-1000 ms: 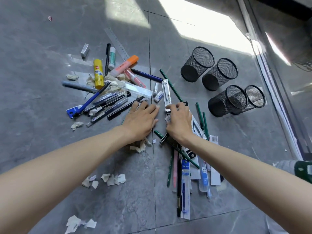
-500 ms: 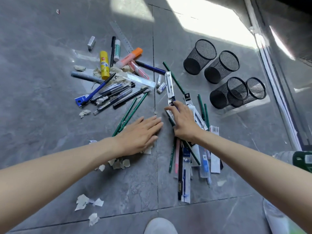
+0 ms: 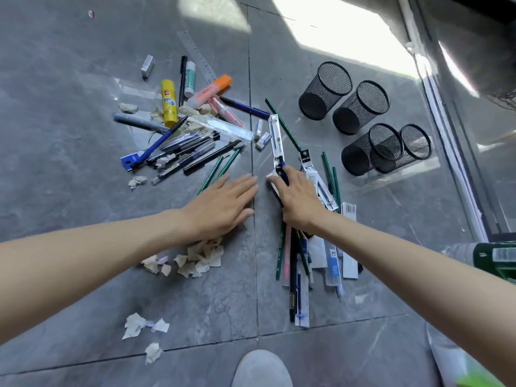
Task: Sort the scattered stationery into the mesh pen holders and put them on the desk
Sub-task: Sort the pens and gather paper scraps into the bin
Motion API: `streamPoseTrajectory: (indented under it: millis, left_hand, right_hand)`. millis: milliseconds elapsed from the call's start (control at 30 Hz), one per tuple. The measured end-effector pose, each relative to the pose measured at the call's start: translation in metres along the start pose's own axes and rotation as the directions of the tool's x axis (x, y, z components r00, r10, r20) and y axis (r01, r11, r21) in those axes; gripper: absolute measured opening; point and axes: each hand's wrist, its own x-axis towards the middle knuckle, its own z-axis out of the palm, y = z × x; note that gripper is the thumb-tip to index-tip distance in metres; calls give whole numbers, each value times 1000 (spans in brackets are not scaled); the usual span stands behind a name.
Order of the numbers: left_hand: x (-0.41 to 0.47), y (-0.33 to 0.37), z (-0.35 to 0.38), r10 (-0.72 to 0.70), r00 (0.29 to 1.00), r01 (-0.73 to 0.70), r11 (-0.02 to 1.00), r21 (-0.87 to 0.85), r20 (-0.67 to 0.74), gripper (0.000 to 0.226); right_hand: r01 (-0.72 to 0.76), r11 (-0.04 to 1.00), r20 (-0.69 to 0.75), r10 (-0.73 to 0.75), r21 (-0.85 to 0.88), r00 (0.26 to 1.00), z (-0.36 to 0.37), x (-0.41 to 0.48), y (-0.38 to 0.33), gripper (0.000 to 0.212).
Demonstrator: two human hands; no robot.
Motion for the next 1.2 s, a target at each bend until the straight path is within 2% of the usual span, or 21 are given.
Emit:
streamPoseTrajectory:
  millis: [67, 200, 300, 367, 433, 533, 667, 733, 867, 933, 1033, 1133, 1200]
  left_hand:
    - [24, 2, 2, -82, 993, 80, 997, 21, 83, 62]
    - [22, -3, 4, -76, 983, 60, 993, 97, 169, 62]
    - [-17, -10, 13, 2, 995, -10, 996, 84, 98, 61]
    - [-46, -18, 19, 80, 997, -81, 994, 78, 16, 59]
    - [-66, -28, 19, 130, 991, -131, 989, 65, 20, 56]
    - [-77, -42, 8, 194, 981, -195, 980, 34, 26, 55]
    - [-84, -50, 3, 312, 950, -312, 945, 92, 20, 54]
    - [-88, -53, 2, 355, 935, -356, 931, 79, 18, 49]
    - [-88, -60, -9, 452, 889, -442, 889, 123, -74, 41]
    - [-80, -61, -13, 413, 899, -393, 908, 144, -148, 30]
    - [-57, -57, -15, 228, 944, -207, 972, 108, -241, 22]
    - [-28, -55, -18, -7, 972, 14, 999, 31, -233, 28]
    - [-10, -53, -19, -125, 973, 121, 992, -29, -196, 27]
  right_hand:
    - [-17, 1000, 1, 17, 0, 1000, 1, 2, 0, 76]
    - [-26, 999, -35, 28, 47, 999, -1, 7, 0, 64]
    - [-10, 997, -77, 16, 81, 997, -5, 12, -7, 60]
    - [44, 998, -120, -38, 55, 992, -8, 17, -15, 64]
    - [117, 993, -143, -114, 15, 983, -10, 26, -28, 69]
    - [276, 957, -103, -285, -93, 953, -16, 39, -52, 72]
    - [515, 822, 5, -530, -241, 848, -20, 42, -75, 66]
    - [546, 797, 20, -560, -258, 828, -16, 41, -78, 60]
    - [466, 856, -44, -487, -224, 872, -4, 33, -64, 44]
    - [443, 876, -98, -466, -192, 879, 1, 28, -53, 34]
    - [415, 888, -124, -443, -197, 888, 1, 20, -41, 33]
    - [396, 891, -94, -424, -223, 901, 0, 17, -36, 41]
    - [368, 898, -133, -406, -243, 904, 0, 19, -32, 46]
